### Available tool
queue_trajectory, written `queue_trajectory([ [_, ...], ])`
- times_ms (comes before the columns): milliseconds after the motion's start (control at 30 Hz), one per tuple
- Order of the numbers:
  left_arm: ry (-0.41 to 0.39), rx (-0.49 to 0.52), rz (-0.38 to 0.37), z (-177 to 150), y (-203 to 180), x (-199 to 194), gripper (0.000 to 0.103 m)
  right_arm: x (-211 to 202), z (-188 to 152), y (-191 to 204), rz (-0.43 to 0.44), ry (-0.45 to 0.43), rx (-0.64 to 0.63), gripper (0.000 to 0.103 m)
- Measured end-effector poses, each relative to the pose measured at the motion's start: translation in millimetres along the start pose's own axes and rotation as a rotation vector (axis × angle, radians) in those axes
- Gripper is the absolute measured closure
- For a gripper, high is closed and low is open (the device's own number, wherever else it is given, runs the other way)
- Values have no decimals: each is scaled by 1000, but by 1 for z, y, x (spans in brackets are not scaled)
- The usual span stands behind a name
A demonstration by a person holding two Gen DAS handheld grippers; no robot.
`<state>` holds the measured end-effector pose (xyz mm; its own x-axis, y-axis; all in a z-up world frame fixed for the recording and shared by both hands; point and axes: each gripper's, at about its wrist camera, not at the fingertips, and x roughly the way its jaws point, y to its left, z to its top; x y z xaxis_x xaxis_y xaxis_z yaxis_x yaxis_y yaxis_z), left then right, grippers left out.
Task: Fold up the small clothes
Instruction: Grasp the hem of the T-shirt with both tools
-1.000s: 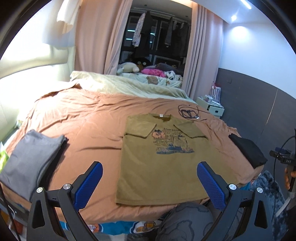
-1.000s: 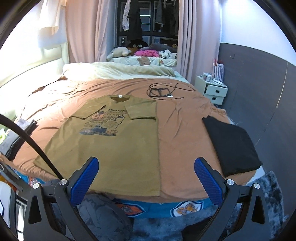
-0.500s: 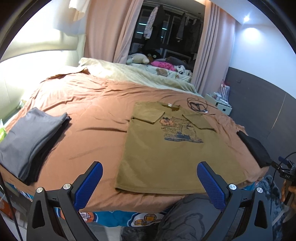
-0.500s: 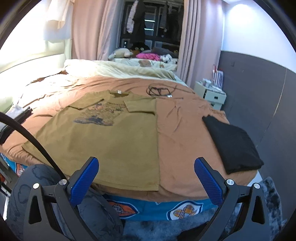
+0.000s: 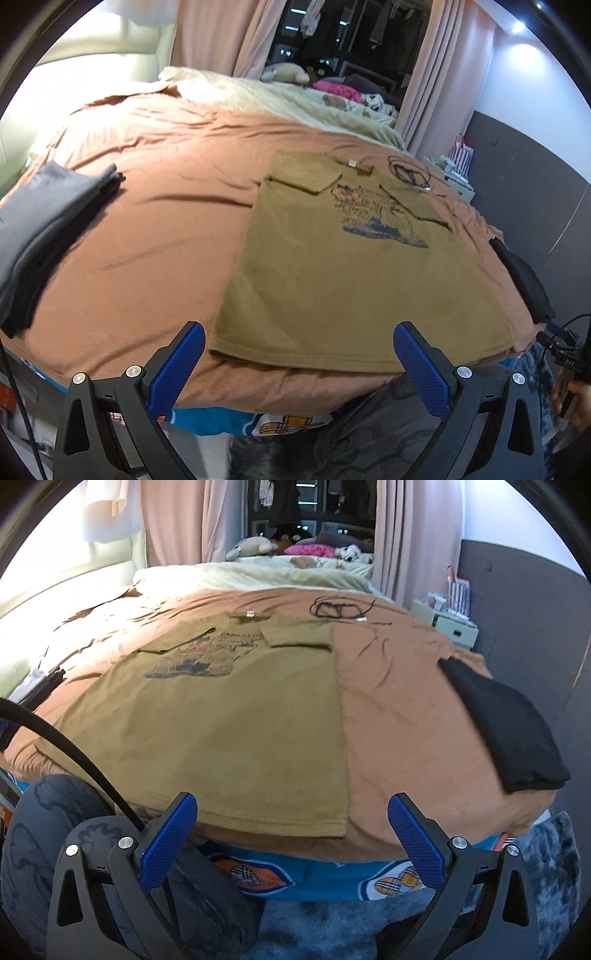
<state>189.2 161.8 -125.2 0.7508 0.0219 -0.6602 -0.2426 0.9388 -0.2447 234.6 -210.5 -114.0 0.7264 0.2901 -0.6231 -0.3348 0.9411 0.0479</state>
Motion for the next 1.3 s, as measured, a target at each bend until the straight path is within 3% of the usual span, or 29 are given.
queue_trajectory([
  [100,18,1,6,0,4,12,3,6,5,-5,22,7,19,0],
  [267,48,12,-2,1,10,30,24,25,11,-23,40,35,73,0],
  [367,97,-7,5,0,17,44,40,40,13,-32,60,71,106,16],
  [433,110,-27,28,-1,26,50,45,46,14,-39,64,93,126,28],
  [633,143,-75,76,-7,48,59,67,57,13,-63,80,132,191,44],
  [733,167,-78,97,-10,54,66,69,63,9,-70,96,152,223,52],
  [833,186,-82,128,-14,59,72,69,69,7,-77,128,175,266,53],
  [1000,186,-94,112,-18,63,74,69,73,-1,-90,184,185,329,53],
  [1100,197,-106,100,-19,64,78,76,72,-5,-99,216,186,377,53],
  [1167,215,-84,80,-18,60,80,88,69,-12,-106,255,192,428,53],
  [1300,226,-90,67,-16,62,82,90,72,-27,-116,291,201,496,61],
])
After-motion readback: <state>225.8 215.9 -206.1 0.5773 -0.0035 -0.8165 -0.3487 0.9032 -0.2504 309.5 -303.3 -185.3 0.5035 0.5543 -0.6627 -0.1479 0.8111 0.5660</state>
